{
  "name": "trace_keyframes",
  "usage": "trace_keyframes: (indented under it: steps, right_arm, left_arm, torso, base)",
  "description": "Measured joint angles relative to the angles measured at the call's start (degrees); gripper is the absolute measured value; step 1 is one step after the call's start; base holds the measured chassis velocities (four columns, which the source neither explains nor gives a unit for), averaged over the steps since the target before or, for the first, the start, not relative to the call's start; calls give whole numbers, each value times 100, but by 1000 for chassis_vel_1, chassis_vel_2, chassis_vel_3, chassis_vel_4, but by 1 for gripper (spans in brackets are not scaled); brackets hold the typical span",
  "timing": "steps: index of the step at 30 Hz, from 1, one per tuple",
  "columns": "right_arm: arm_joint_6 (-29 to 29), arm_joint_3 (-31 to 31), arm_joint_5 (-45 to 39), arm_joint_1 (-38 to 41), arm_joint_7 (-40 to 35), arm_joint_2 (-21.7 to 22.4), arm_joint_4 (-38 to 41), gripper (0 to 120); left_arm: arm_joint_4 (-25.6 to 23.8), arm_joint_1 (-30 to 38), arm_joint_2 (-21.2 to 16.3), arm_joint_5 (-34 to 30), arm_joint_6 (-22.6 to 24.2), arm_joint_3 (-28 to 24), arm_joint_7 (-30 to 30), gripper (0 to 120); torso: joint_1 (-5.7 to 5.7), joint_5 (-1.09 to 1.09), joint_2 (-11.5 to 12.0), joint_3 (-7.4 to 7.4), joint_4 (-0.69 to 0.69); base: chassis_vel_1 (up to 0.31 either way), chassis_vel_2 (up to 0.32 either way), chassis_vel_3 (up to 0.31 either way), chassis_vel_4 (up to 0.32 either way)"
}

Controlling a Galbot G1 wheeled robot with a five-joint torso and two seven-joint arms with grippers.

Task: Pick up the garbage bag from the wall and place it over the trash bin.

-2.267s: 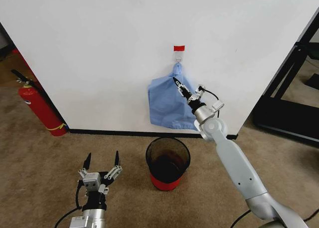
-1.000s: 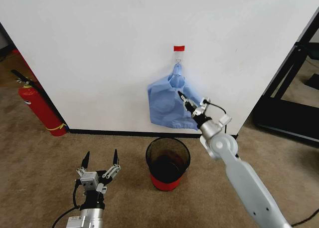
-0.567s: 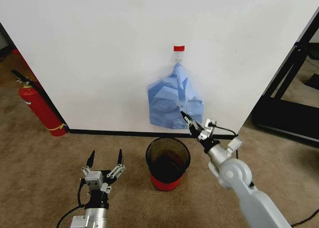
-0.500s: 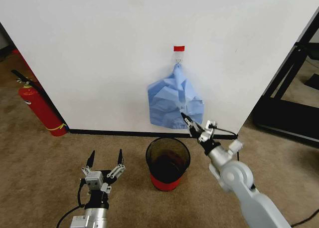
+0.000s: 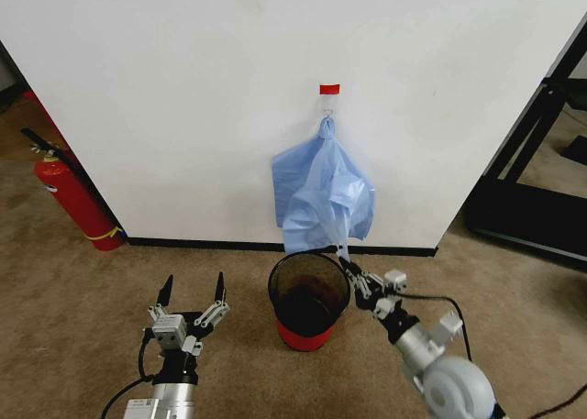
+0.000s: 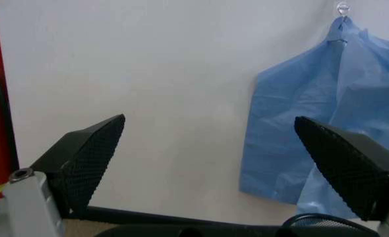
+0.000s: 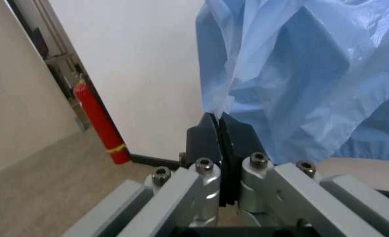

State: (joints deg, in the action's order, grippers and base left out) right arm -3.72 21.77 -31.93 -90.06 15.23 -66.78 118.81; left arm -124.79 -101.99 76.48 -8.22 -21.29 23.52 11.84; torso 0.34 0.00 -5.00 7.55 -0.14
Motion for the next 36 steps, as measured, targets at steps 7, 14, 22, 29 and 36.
trace_keyframes:
  steps: [7, 14, 22, 29, 36]
  right_arm:
    - [-371, -30, 817, -449, -19, -137, 8, 0]
    - [-785, -64, 1794, -638, -211, -236, -80, 0]
    - [-975, -82, 2383, -676, -467, -311, -154, 0]
    - [-1029, -52, 2988, -897, -682, -322, -97, 0]
    - [-1195, -112, 3245, -949, -854, -365, -276, 0]
  left_arm:
    - [76, 78, 1, -13, 2, -89, 0, 100]
    - [207, 156, 18, -65, -4, -107, -1, 100]
    - [288, 217, 16, -98, -8, -106, -5, 100]
    - [380, 254, 42, -74, 2, -153, -10, 100]
    - [387, 301, 60, -47, 40, -205, -13, 100]
  torso:
    - [0, 0, 0, 0, 0]
    - [0, 0, 0, 0, 0]
    - [0, 0, 0, 0, 1]
    - [1, 0, 1, 1, 1]
    - [1, 1, 1, 1, 1]
  base:
    - [0, 0, 0, 0]
    - [0, 0, 0, 0]
    - [0, 0, 0, 0]
    - [0, 0, 0, 0]
    - [0, 0, 0, 0]
